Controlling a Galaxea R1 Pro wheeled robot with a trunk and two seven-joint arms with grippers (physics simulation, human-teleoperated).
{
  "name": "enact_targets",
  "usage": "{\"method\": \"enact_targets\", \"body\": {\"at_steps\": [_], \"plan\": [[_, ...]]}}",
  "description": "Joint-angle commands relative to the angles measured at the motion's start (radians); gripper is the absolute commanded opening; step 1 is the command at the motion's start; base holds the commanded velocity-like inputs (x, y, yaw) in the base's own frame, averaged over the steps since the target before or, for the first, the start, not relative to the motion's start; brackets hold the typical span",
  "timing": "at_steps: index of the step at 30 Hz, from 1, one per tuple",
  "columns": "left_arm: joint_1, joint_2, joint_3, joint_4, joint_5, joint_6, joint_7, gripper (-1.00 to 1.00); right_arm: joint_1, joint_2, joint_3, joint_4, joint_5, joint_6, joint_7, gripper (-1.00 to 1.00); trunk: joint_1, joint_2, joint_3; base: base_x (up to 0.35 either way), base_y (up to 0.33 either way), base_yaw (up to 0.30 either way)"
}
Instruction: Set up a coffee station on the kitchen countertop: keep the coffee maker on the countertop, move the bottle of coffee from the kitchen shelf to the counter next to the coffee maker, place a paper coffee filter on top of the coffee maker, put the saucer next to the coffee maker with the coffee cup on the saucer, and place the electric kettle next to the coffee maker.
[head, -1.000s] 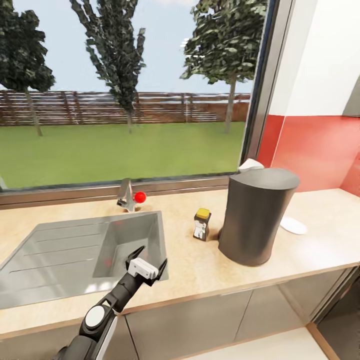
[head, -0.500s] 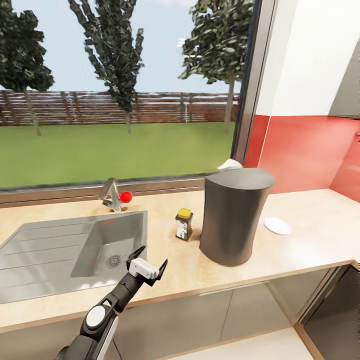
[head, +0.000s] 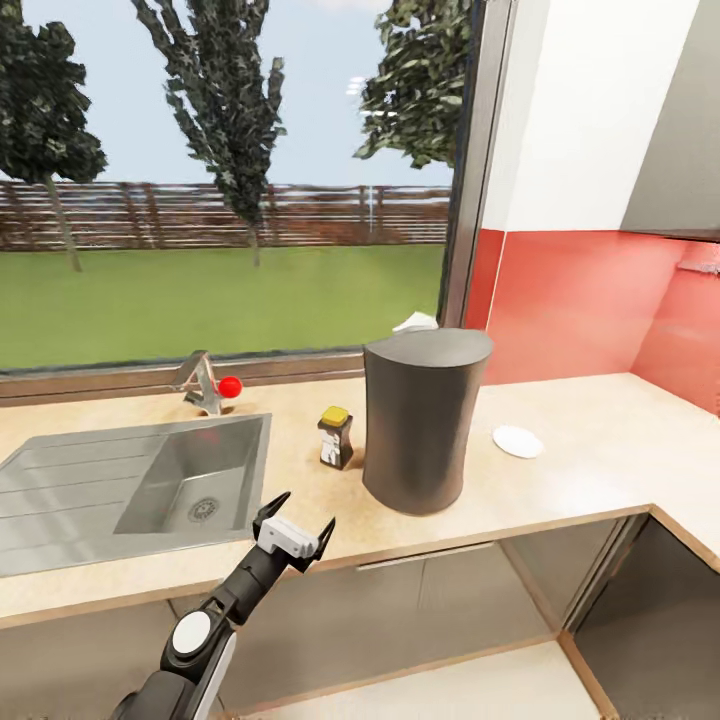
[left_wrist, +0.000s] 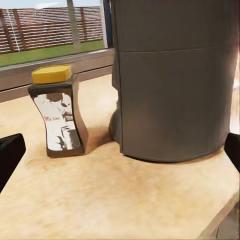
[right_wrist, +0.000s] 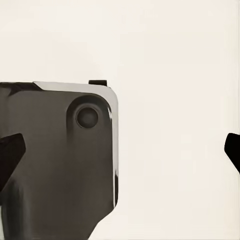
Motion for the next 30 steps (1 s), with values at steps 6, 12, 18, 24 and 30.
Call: {"method": "enact_targets", "body": {"at_steps": [6, 12, 18, 24, 30], "plan": [[-0.001, -0.001, 0.001, 0.000, -0.010, -0.006, -0.002, 1.00, 0.000, 0.001, -0.008, -0.001, 0.007, -0.003, 0.000, 1.00, 0.000, -0.002, -0.002, -0.184, -0.240, 0.045], [-0.001, -0.001, 0.001, 0.000, -0.010, -0.006, -0.002, 1.00, 0.000, 0.001, -0.008, -0.001, 0.007, -0.003, 0.000, 1.00, 0.000, -0.002, -0.002, -0.171, -0.240, 0.228], [-0.001, -0.001, 0.001, 0.000, -0.009, -0.006, -0.002, 1.00, 0.000, 0.001, -0.008, -0.001, 0.008, -0.003, 0.000, 1.00, 0.000, -0.002, -0.002, -0.169, -0.240, 0.116], [-0.001, -0.001, 0.001, 0.000, -0.009, -0.006, -0.002, 1.00, 0.000, 0.000, -0.007, -0.002, 0.009, -0.003, 0.000, 1.00, 0.000, -0.002, -0.002, -0.197, -0.231, 0.014], [-0.001, 0.001, 0.001, 0.000, -0.009, -0.006, -0.002, 1.00, 0.000, 0.000, -0.005, -0.002, 0.009, -0.003, 0.000, 1.00, 0.000, -0.002, -0.002, -0.235, -0.206, 0.001]]}}
